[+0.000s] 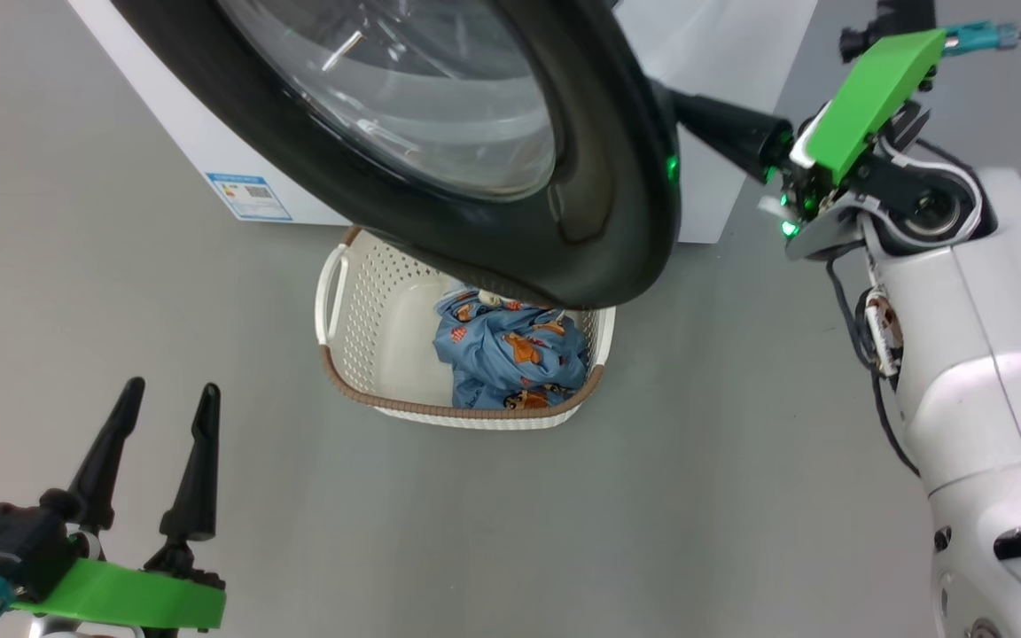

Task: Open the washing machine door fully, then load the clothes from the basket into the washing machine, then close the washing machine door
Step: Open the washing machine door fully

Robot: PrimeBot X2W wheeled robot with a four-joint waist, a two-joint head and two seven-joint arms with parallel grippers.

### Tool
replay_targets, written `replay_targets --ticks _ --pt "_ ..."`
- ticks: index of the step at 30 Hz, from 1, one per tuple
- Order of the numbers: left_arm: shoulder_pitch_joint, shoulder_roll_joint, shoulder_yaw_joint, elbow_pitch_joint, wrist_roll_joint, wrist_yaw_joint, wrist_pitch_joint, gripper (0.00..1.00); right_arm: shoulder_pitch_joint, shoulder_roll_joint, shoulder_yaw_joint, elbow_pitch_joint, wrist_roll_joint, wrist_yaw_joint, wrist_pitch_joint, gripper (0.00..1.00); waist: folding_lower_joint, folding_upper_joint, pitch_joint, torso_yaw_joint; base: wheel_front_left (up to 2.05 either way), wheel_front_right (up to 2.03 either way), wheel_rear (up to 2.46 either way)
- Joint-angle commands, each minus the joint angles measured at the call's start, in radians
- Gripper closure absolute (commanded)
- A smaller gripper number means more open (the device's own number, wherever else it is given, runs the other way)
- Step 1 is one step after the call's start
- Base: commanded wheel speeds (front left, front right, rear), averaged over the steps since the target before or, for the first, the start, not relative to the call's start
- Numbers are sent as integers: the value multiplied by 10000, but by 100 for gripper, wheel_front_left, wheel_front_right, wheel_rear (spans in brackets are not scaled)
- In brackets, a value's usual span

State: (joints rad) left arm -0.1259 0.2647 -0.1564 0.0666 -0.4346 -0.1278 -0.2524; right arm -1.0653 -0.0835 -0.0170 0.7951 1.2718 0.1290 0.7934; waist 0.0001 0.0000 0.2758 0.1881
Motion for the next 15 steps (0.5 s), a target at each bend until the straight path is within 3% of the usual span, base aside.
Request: replay_targets --ticks 1,15 --pt "-14 242 413 -223 55 -29 -94 0 193 333 312 -433 263 17 184 100 -1 0 -57 -31 0 0 0" --pt "157 124 511 -119 199 -29 -94 0 1600 333 2520 -1855 1645 17 813 100 -1 0 -503 -13 0 0 0"
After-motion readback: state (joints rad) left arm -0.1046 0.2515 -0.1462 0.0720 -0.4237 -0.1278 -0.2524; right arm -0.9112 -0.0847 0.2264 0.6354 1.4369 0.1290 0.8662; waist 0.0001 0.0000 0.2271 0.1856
